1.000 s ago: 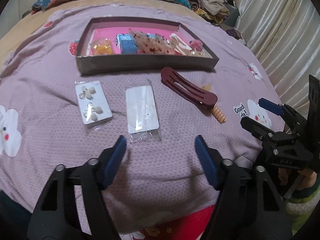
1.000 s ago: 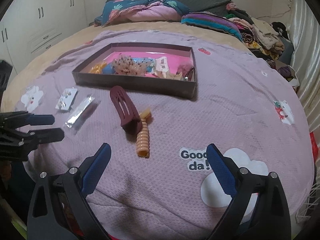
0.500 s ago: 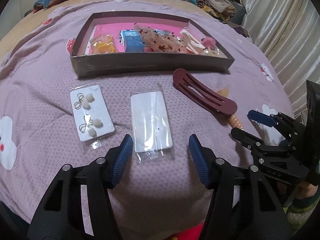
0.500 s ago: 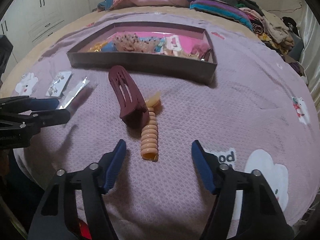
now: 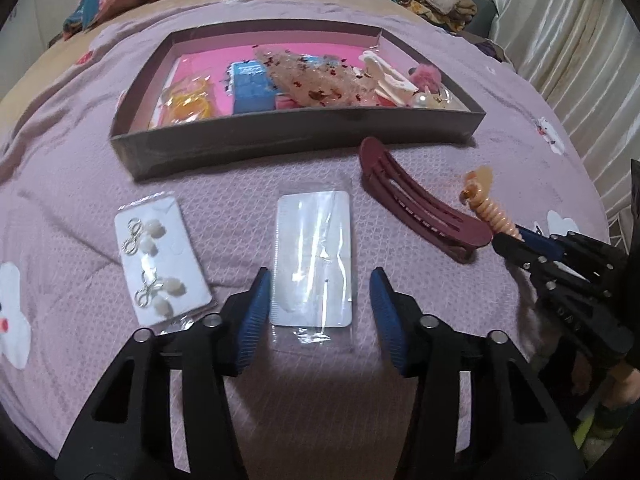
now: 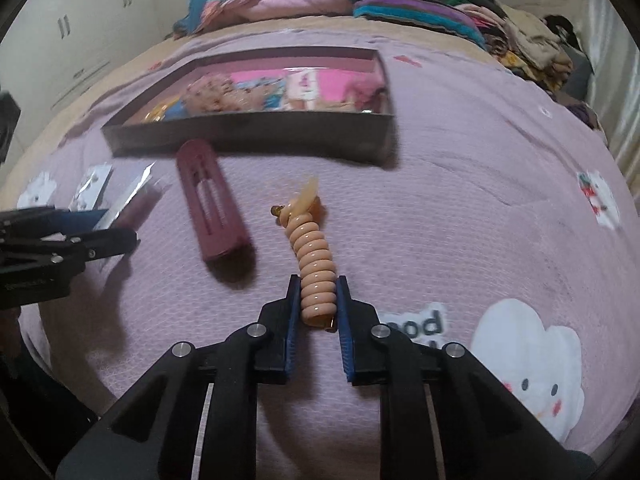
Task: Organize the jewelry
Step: 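Grasp the clear plastic bag with the left while the right grasps the orange spiral hair tie, then carry the plastic bag into the tray with the left while the right carries the spiral tie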
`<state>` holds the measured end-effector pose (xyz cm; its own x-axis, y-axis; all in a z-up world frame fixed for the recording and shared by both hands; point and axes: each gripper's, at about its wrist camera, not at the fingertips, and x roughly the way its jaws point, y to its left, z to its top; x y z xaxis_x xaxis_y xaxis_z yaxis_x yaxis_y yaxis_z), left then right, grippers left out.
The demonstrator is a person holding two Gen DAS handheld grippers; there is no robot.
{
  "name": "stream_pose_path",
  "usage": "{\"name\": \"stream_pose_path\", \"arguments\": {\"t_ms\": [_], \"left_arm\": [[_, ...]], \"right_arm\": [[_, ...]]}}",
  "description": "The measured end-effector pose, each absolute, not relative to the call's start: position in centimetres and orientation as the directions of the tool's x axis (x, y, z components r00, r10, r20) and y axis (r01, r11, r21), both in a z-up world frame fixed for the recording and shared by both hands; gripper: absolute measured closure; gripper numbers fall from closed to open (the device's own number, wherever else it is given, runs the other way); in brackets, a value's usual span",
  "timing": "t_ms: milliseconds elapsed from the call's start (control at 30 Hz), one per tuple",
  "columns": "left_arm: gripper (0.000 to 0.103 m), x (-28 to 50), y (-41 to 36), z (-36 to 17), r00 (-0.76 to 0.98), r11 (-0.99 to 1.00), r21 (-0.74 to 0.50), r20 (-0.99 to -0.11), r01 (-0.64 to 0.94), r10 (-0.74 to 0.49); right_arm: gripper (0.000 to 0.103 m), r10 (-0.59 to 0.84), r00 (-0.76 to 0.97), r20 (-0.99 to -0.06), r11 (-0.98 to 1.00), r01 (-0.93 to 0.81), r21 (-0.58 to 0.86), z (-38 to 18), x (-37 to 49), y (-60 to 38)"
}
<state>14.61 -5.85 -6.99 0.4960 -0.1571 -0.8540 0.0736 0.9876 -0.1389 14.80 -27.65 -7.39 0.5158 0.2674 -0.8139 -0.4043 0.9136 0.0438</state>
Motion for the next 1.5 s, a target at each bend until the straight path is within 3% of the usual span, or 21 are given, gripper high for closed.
{"name": "stream_pose_path", "arguments": {"t_ms": [67, 500, 1500], "left_arm": [[0.07, 14.9, -6.1, -6.9, 0.498, 0.988, -0.13, -0.854, 0.08, -0.153], [0.072, 14.2, -6.5, -5.9, 0.516, 0.987, -0.135, -0.841, 0.09, -0.162], [0.072, 13.1, -2.5, 0.6, 0.643, 0.969, -0.231, -0.731, 0.082, -0.229]], "right_arm": [[0.087, 0.27, 0.526, -0.806, 0.922, -0.382, 0.06, -7.1, 15.0, -28.4], [0.087, 0.333, 0.565, -0.755, 0.929, -0.335, 0.159, -5.6, 14.7, -30.8], [0.087, 0.336, 0.653, -0.679, 0.924, -0.369, 0.102, 1.1, 12.3, -28.2]]}}
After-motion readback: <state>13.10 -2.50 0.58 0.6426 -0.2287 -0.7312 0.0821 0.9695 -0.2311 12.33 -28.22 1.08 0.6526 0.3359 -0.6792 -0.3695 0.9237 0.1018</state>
